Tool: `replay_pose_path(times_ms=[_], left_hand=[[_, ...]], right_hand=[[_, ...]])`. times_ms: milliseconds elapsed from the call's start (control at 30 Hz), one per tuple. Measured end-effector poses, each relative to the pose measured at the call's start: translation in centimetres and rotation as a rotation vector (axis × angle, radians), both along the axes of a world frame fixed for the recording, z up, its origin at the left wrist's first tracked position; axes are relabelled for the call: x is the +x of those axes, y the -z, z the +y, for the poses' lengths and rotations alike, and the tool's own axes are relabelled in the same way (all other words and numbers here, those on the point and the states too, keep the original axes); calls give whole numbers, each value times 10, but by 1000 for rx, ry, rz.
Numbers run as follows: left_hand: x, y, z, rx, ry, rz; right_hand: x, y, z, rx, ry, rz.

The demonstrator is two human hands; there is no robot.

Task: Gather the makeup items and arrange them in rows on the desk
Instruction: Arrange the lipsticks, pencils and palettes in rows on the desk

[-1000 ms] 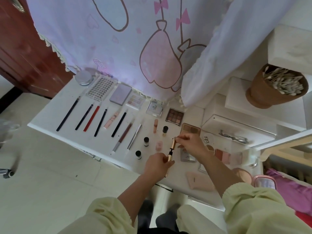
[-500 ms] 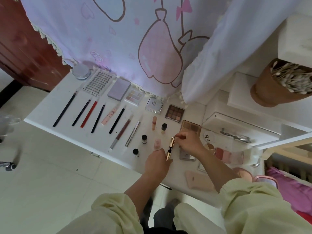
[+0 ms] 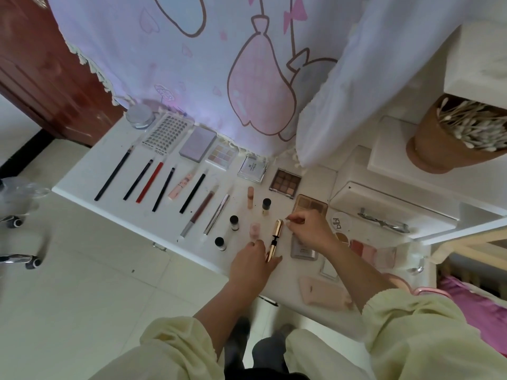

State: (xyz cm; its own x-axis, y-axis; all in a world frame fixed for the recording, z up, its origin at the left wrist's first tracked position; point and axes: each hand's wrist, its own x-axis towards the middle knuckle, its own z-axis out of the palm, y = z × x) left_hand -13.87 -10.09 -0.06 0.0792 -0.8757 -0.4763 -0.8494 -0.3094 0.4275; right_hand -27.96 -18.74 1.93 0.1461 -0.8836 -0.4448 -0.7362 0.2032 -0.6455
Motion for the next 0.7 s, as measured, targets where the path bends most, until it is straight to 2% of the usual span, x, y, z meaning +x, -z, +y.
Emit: replay_pose_path(times_ms=[167, 367, 500, 700], left_hand=[[5, -9, 12, -126, 83, -67], [-19, -15, 3, -263, 284, 34], [-42, -10, -13, -272, 419, -142], [-56, -5, -33, -204, 560, -302]], right_hand=[[-20, -14, 3, -63, -4, 10], [-41, -25, 16, -37, -67, 198], [-44, -21, 32, 56, -115, 398], [-46, -17, 36, 176, 3, 343]])
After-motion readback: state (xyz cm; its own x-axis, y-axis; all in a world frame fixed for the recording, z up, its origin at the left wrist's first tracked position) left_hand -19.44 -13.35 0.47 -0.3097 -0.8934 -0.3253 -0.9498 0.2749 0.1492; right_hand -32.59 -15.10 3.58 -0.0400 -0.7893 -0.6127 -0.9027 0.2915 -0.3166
